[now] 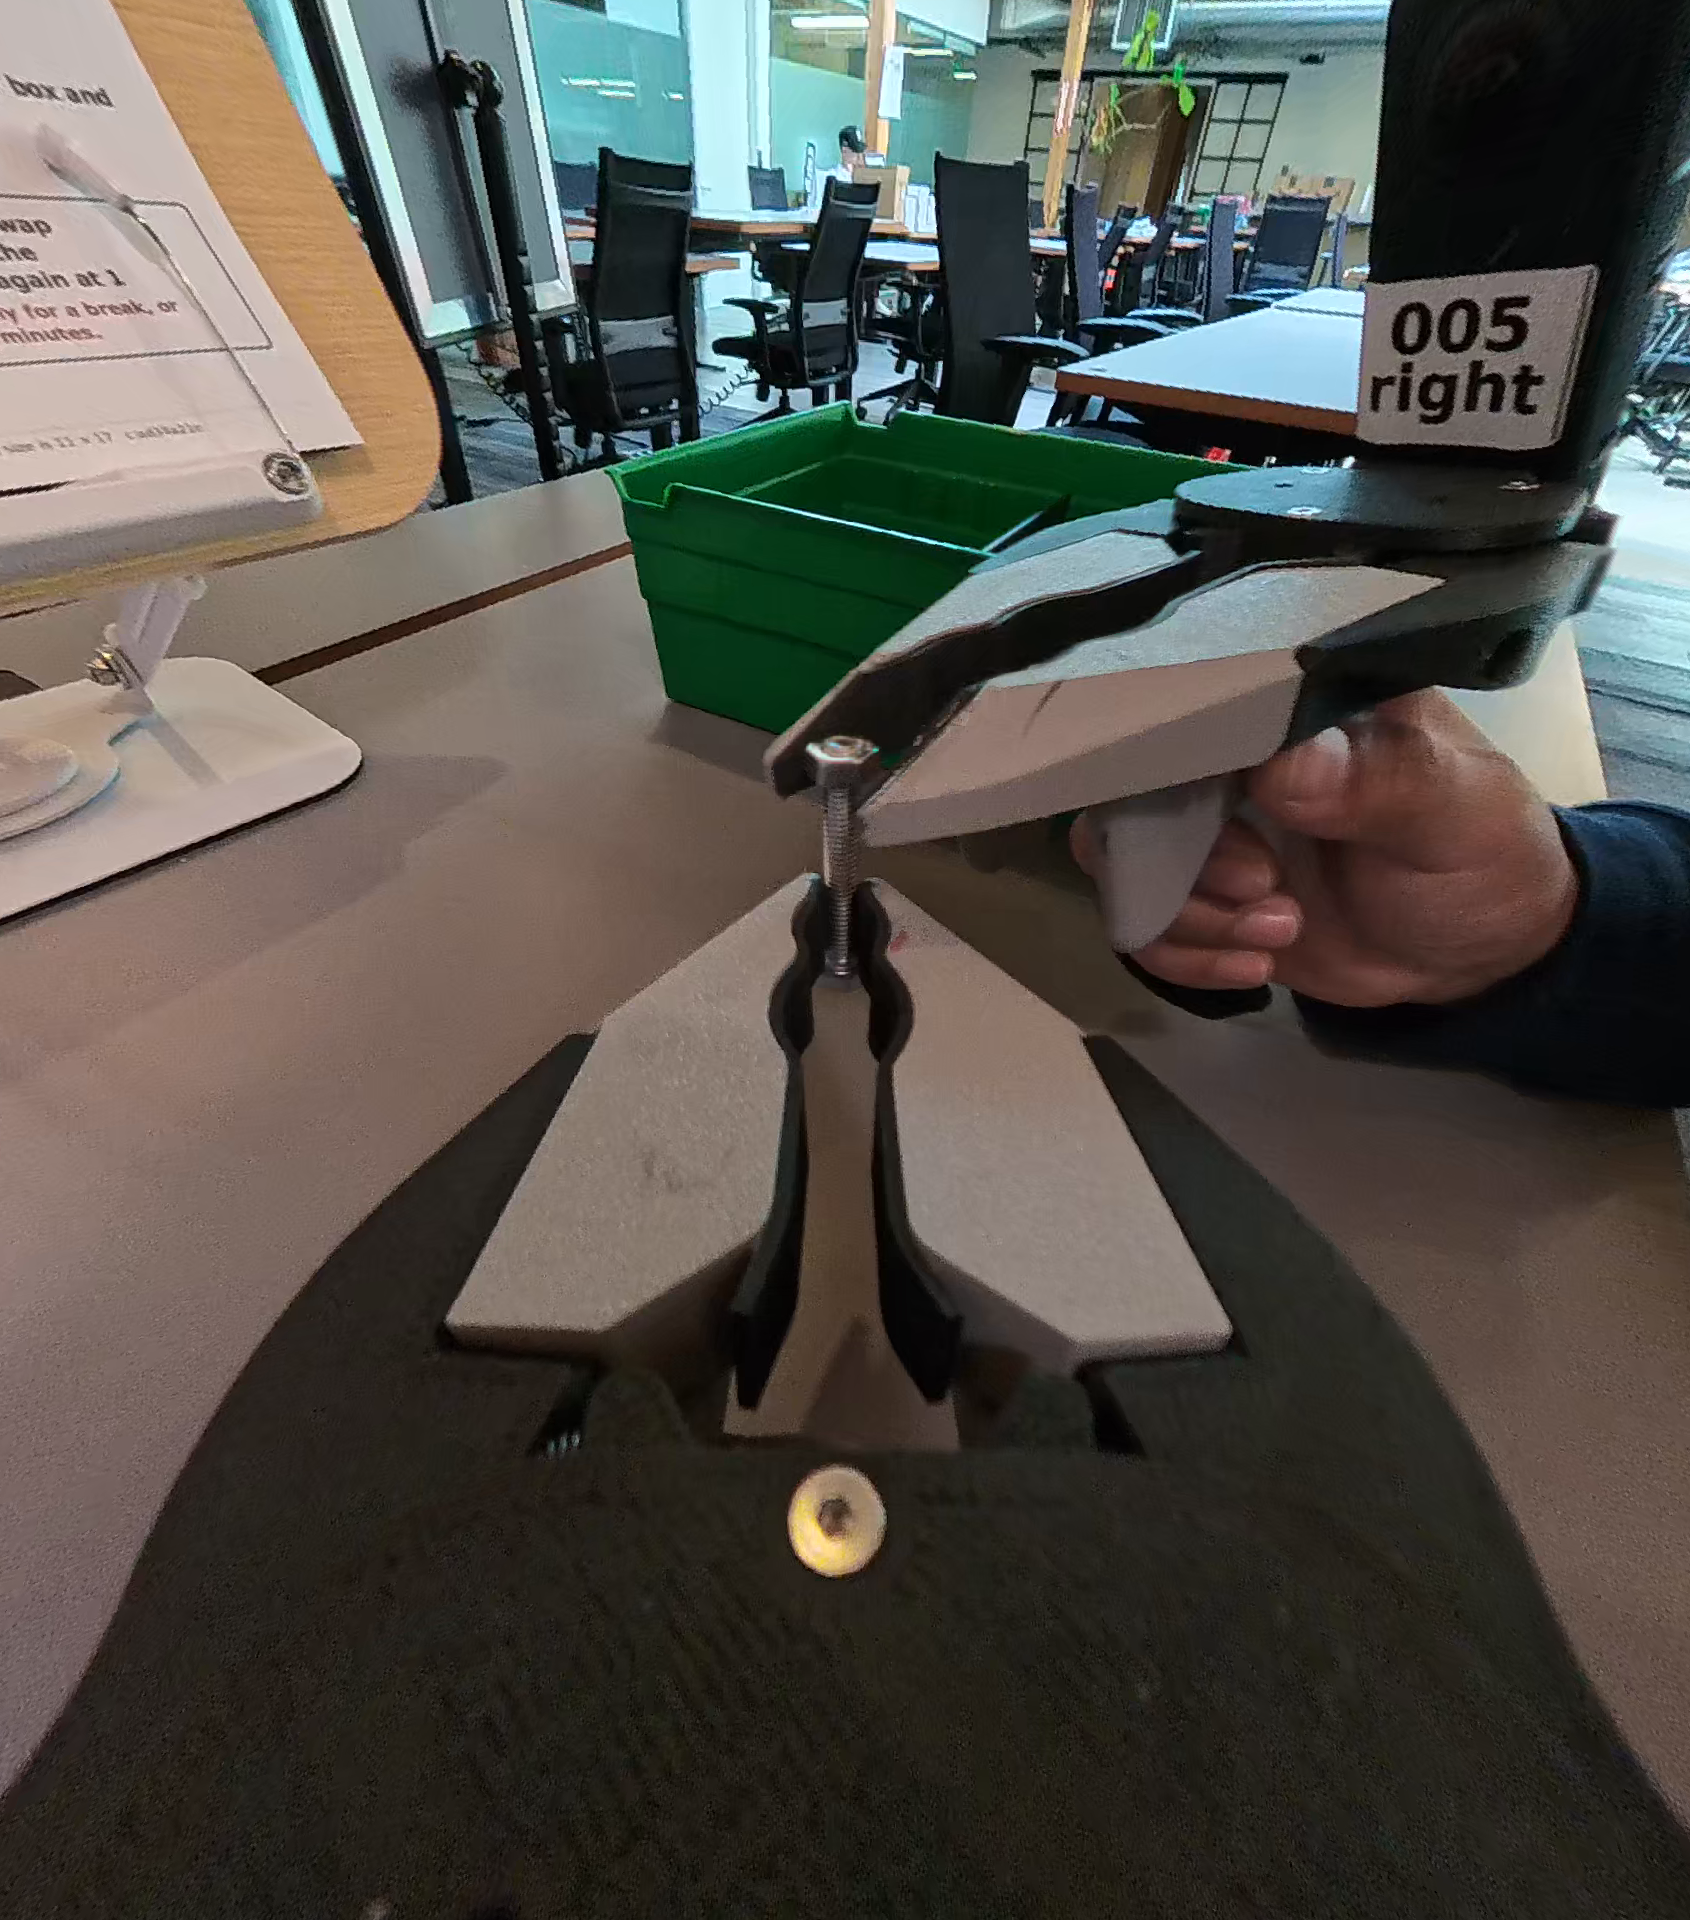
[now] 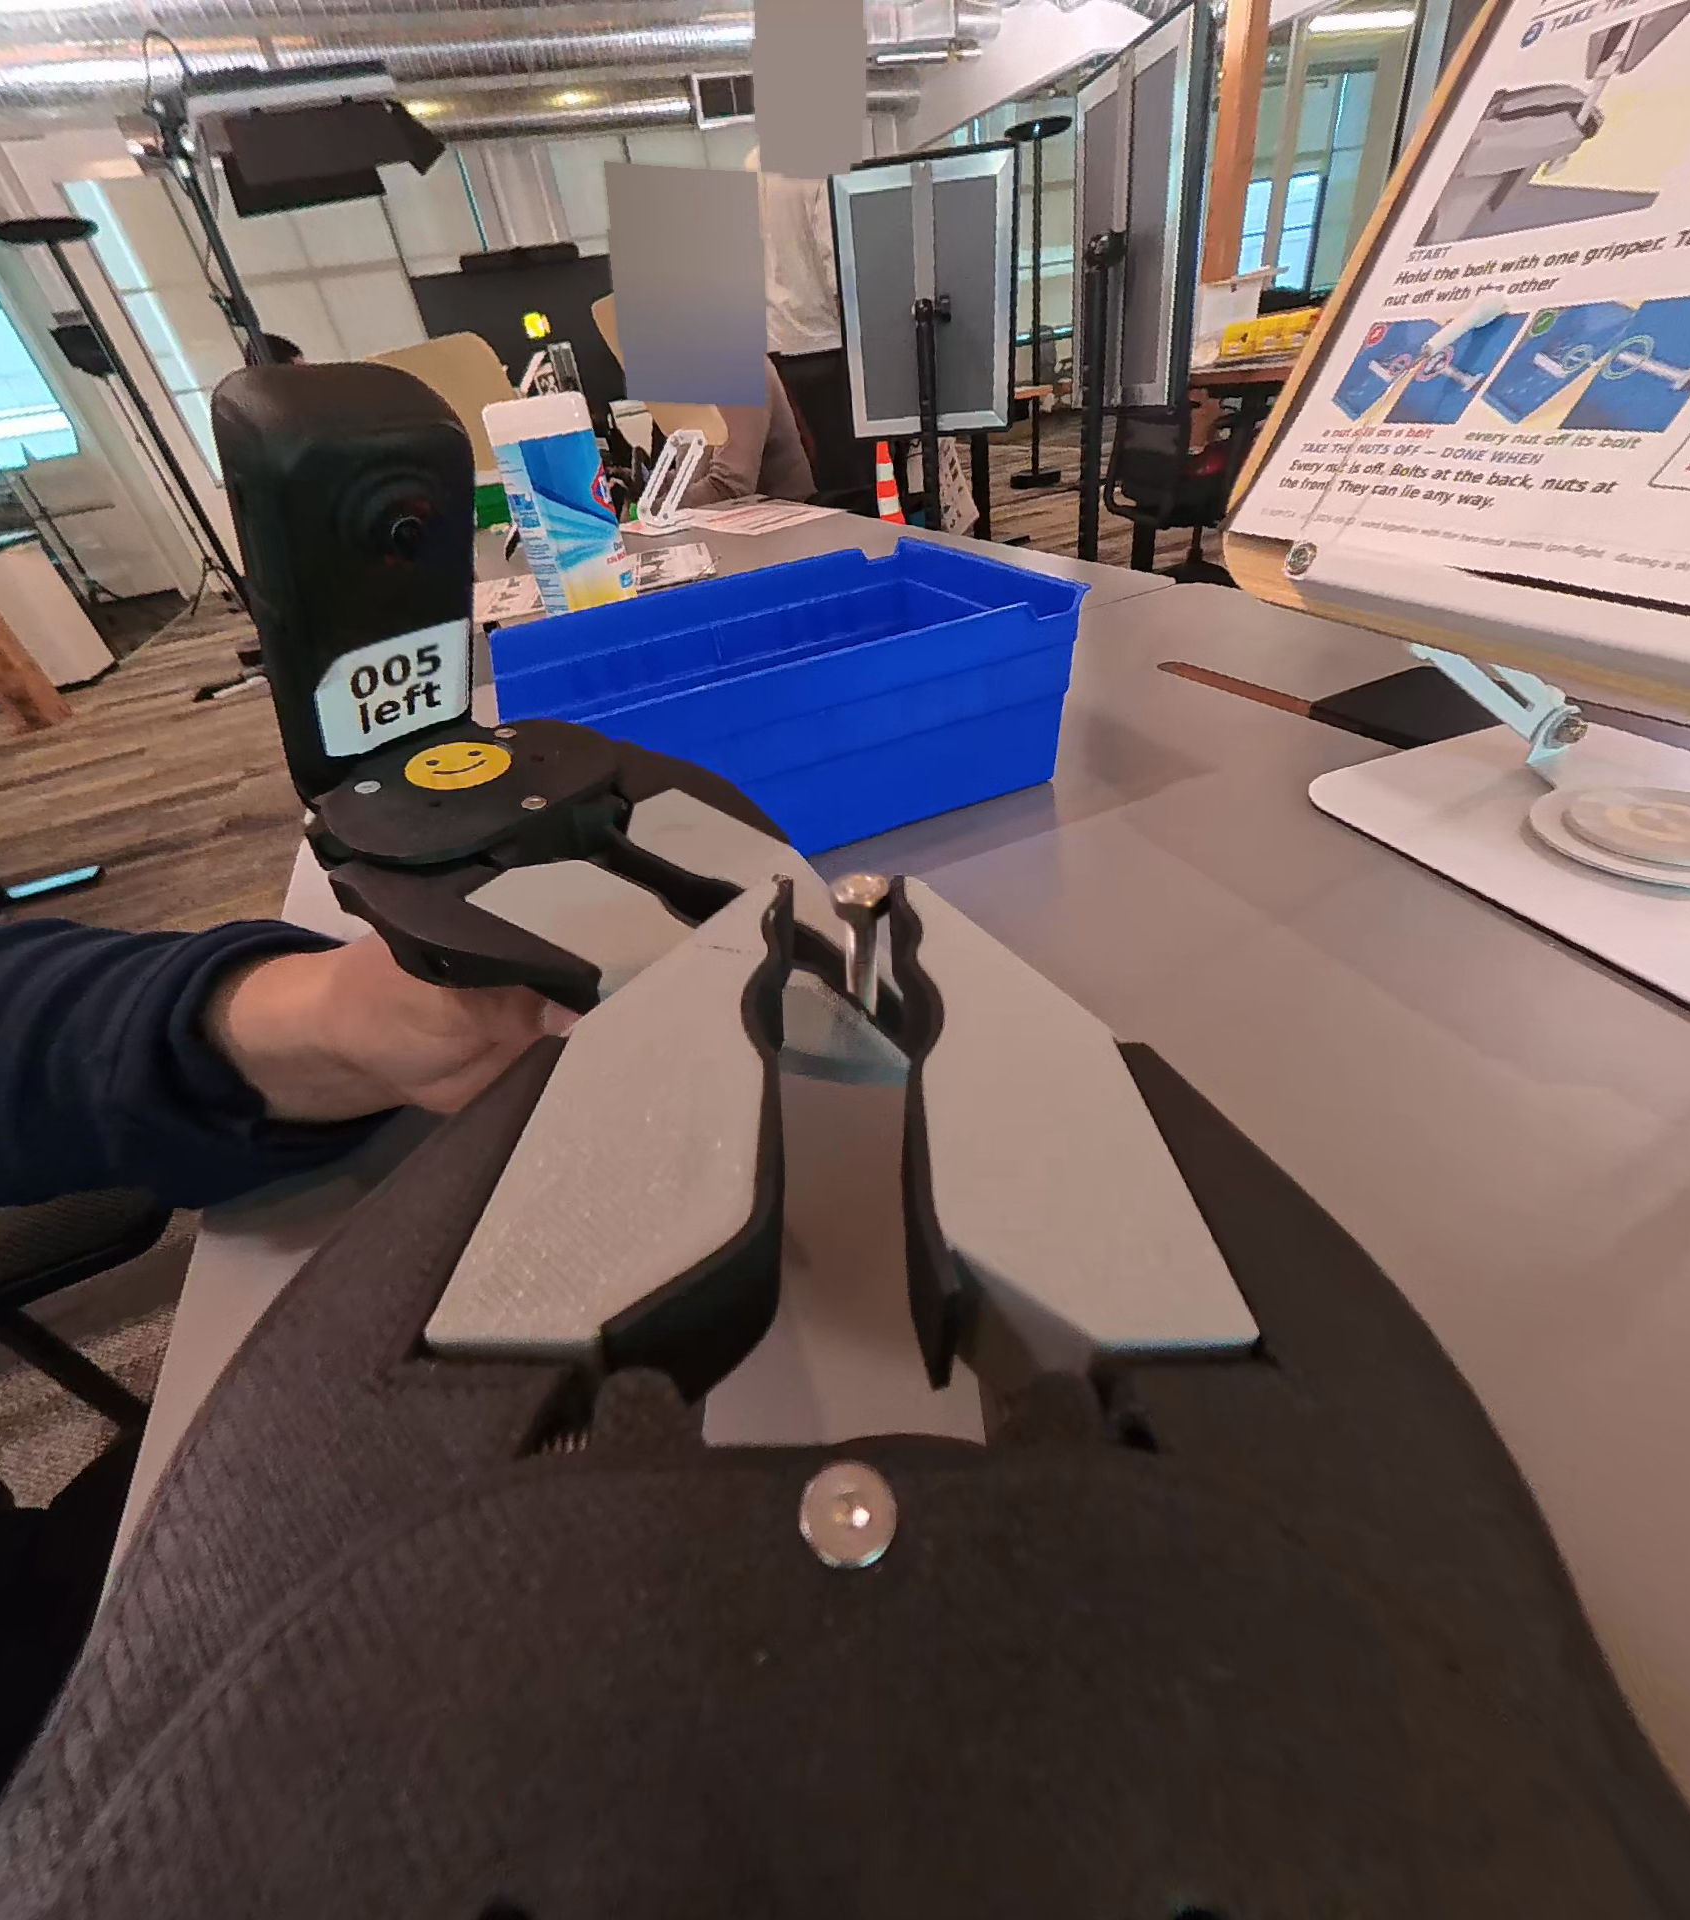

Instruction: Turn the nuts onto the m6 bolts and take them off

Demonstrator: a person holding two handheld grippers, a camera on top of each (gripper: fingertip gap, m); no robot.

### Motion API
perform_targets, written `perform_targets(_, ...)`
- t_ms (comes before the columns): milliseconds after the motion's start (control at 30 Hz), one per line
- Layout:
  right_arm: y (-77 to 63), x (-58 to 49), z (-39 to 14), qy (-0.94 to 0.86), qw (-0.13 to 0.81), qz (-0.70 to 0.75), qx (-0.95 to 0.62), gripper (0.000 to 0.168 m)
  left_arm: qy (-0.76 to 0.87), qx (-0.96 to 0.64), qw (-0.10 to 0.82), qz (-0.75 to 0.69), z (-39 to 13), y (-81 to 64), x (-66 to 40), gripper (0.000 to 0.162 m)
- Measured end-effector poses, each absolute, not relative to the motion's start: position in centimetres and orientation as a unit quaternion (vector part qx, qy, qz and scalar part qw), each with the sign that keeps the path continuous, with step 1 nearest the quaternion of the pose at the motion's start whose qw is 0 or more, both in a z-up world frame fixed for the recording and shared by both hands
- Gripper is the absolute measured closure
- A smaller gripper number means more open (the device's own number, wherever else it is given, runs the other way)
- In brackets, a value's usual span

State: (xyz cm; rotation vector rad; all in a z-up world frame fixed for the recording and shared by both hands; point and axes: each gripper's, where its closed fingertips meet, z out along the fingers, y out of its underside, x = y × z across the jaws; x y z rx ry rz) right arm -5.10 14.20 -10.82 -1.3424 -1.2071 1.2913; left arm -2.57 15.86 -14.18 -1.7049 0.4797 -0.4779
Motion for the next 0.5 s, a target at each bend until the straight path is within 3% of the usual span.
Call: perform_targets(500,14.4,-4.9,-10.7,-0.484,0.454,0.515,-0.542,0.15,0.214,-0.736,0.609,-0.204,-14.2,15.8,-2.4,0.158)
